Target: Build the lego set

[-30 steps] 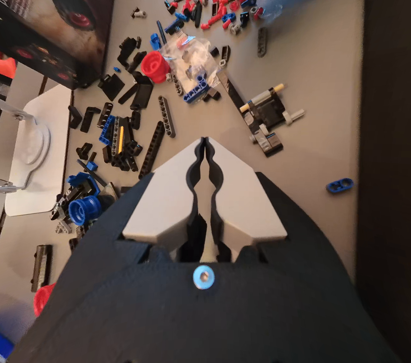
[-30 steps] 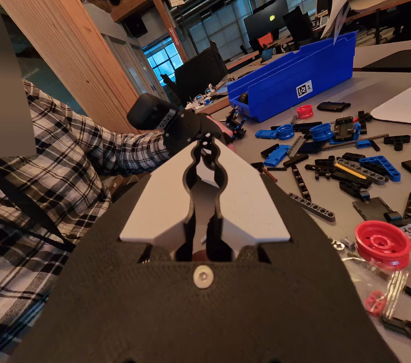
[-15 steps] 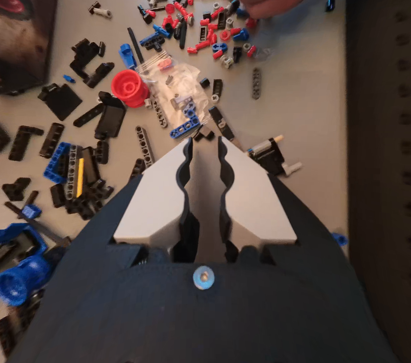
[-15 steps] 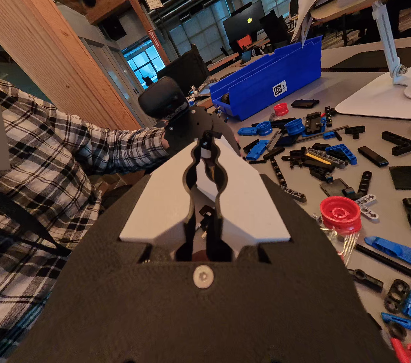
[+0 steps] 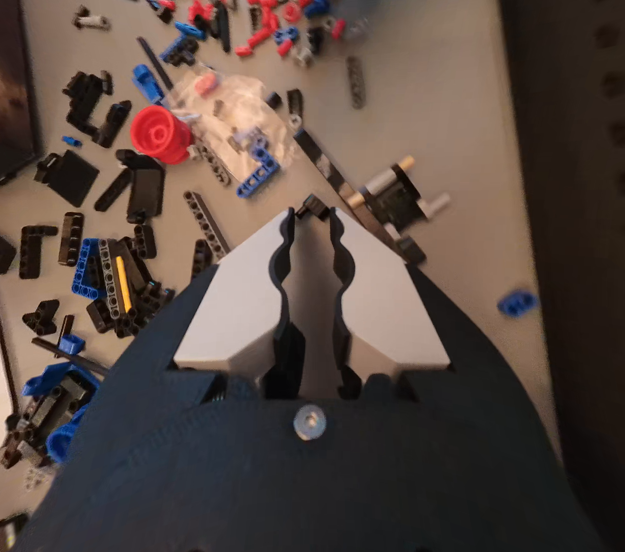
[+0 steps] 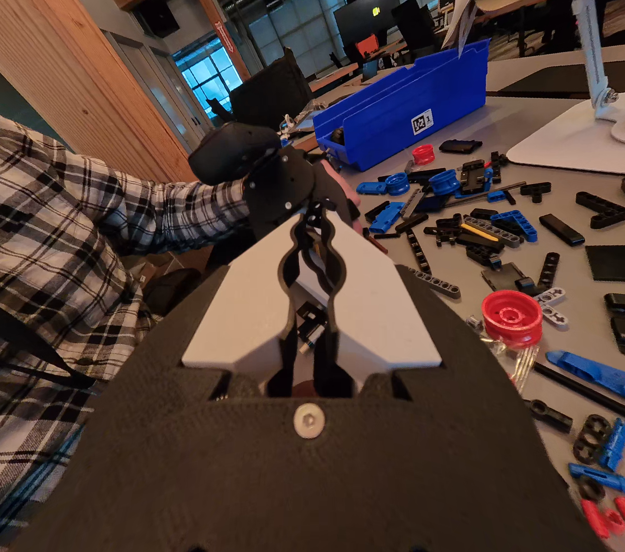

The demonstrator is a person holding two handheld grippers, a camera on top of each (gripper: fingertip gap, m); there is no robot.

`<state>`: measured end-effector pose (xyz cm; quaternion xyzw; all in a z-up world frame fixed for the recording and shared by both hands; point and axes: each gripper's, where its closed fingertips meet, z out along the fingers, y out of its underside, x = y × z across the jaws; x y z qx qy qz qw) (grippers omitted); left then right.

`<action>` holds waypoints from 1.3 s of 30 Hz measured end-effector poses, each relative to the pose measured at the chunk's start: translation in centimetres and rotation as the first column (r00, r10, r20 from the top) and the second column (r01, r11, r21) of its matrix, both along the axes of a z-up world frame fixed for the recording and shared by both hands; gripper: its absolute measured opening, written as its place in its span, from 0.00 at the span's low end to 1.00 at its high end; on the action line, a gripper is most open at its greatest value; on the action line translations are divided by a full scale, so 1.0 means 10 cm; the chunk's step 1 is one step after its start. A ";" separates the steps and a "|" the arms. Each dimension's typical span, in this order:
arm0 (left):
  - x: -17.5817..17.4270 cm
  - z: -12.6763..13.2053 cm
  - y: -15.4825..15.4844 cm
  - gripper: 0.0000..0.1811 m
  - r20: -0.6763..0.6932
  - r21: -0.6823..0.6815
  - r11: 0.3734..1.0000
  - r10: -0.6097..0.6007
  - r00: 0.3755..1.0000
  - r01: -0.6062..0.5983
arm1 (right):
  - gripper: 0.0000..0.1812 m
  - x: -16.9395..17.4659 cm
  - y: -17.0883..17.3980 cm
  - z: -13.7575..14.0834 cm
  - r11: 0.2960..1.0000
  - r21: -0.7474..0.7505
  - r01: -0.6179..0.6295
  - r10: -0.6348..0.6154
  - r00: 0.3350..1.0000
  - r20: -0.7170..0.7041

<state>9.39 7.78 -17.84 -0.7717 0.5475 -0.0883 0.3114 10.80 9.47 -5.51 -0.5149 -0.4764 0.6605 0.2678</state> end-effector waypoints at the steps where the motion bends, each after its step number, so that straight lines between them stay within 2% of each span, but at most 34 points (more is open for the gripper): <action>1: -0.06 0.00 -0.07 0.11 -0.023 0.006 0.999 -0.051 0.998 0.051 | 0.04 -0.01 -0.01 -0.01 1.000 0.005 -0.004 0.004 1.000 0.007; 4: -0.32 0.00 -0.23 0.11 -0.070 -0.006 0.995 -0.104 0.992 0.104 | 0.04 -0.04 -0.08 -0.09 0.999 0.038 -0.025 0.024 0.999 0.046; 7: -0.56 0.03 -0.27 0.18 -0.073 -0.018 1.000 -0.024 0.997 0.023 | 0.04 -0.09 -0.16 -0.19 0.996 0.062 -0.056 0.050 0.994 0.094; 10: -0.59 0.09 -0.31 0.17 -0.030 -0.025 0.998 0.058 0.998 -0.059 | 0.04 -0.15 -0.22 -0.23 0.996 0.040 -0.084 0.079 0.990 0.113; 13: -0.59 0.02 -0.29 0.15 -0.044 -0.033 0.989 0.145 0.989 -0.146 | 0.04 -0.21 -0.22 -0.30 0.995 0.049 -0.085 0.076 0.984 0.160; 15: -0.54 0.01 -0.25 0.11 -0.017 -0.035 0.980 0.198 0.980 -0.198 | 0.04 -0.24 -0.21 -0.37 0.993 0.086 -0.085 0.065 0.975 0.211; 19: -0.49 -0.02 -0.21 0.04 0.002 -0.014 0.976 0.217 0.976 -0.217 | 0.04 -0.31 -0.24 -0.49 0.981 0.157 -0.110 0.062 0.958 0.281; 23: -0.47 -0.01 -0.23 0.04 -0.025 0.033 0.990 0.139 0.990 -0.138 | 0.04 -0.35 -0.28 -0.58 0.976 0.163 -0.144 0.085 0.942 0.324; 25: -0.48 0.00 -0.21 0.04 -0.060 0.105 0.989 0.107 0.992 -0.101 | 0.04 -0.35 -0.29 -0.58 0.976 0.156 -0.153 0.095 0.940 0.328; 27: -0.41 0.05 -0.24 0.04 -0.067 0.181 0.983 0.044 0.997 -0.031 | 0.04 -0.35 -0.29 -0.51 0.984 0.085 -0.156 0.125 0.948 0.292; 30: -0.32 0.28 -0.19 0.04 -0.061 0.351 0.936 0.018 0.998 0.005 | 0.04 -0.33 -0.27 -0.39 0.987 -0.040 -0.157 0.162 0.961 0.223; 33: -0.23 0.56 -0.17 0.04 -0.075 0.512 0.858 -0.003 0.997 0.042 | 0.04 -0.30 -0.28 -0.31 0.977 -0.126 -0.170 0.190 0.966 0.172; 36: -0.16 0.71 -0.19 0.04 -0.118 0.601 0.794 -0.024 0.993 0.091 | 0.04 -0.29 -0.35 -0.29 0.967 -0.155 -0.201 0.225 0.961 0.159; 39: -0.13 0.75 -0.23 0.04 -0.171 0.644 0.752 -0.040 0.984 0.142 | 0.04 -0.27 -0.38 -0.28 0.960 -0.172 -0.220 0.247 0.957 0.152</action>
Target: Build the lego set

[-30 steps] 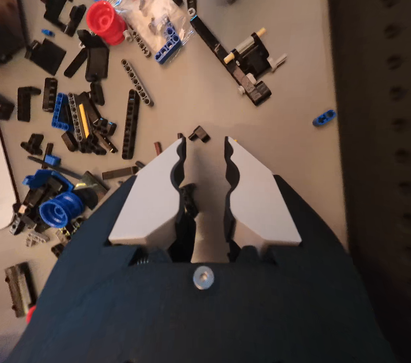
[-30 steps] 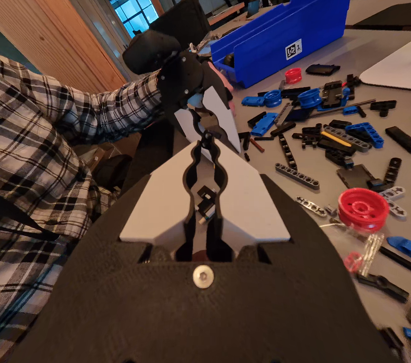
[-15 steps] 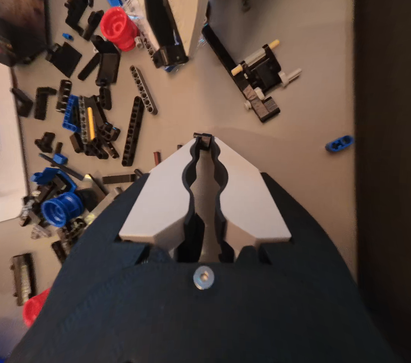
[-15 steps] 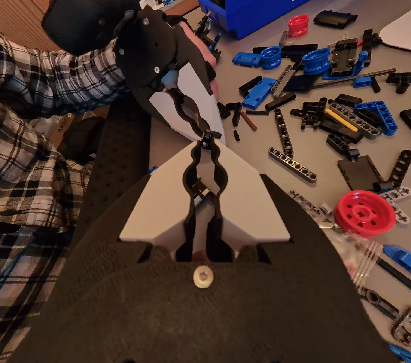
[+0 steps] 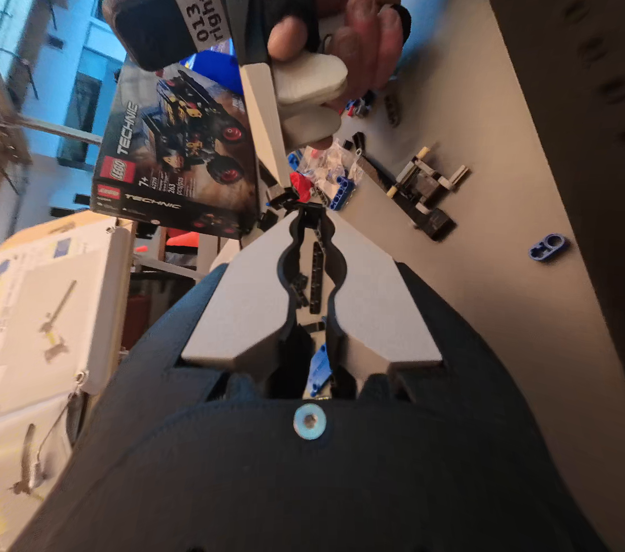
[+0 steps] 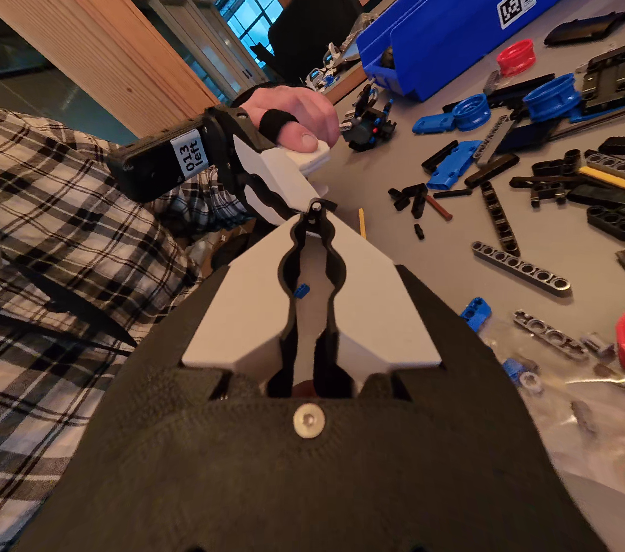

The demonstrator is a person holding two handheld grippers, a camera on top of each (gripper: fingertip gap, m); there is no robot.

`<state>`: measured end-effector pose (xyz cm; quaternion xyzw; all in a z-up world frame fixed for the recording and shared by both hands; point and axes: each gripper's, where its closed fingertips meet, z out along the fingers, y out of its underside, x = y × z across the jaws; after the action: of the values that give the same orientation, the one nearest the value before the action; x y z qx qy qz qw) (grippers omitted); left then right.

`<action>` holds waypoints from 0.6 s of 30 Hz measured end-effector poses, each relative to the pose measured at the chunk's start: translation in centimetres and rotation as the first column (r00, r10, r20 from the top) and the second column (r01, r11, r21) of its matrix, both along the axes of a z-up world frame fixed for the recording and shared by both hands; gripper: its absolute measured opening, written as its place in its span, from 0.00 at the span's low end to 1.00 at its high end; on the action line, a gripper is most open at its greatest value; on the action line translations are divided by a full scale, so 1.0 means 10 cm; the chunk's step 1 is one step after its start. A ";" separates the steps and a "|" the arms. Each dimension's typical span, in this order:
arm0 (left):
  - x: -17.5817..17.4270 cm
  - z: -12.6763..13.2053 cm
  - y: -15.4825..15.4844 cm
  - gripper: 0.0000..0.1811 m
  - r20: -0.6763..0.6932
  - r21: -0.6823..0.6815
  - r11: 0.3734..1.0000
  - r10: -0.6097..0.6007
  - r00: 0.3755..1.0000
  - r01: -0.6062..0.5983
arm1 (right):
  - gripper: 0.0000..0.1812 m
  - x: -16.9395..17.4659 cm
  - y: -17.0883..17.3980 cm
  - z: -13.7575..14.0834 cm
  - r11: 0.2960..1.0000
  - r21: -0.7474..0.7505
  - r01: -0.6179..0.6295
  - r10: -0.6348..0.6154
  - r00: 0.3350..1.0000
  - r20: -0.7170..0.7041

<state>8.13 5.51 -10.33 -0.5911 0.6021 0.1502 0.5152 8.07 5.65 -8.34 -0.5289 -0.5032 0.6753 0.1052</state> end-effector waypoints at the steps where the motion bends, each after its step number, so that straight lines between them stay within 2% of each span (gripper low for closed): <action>1: 0.01 0.00 -0.02 0.04 -0.006 0.005 1.000 -0.009 1.000 0.009 | 0.04 0.01 0.00 0.00 1.000 0.004 -0.004 0.004 1.000 0.002; 7: 0.05 -0.05 -0.07 0.04 -0.060 0.042 0.998 -0.036 0.998 0.039 | 0.04 0.03 -0.04 -0.09 0.998 0.039 -0.042 0.040 0.998 0.049; 18: 0.11 -0.19 -0.14 0.04 -0.116 0.019 0.998 -0.065 0.991 0.067 | 0.04 0.07 -0.10 -0.28 0.971 0.202 -0.129 0.097 0.982 0.161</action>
<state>9.21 4.13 -12.28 -0.5552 0.6484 0.1740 0.4910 8.79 4.65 -11.10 -0.5343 -0.6078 0.5813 0.0840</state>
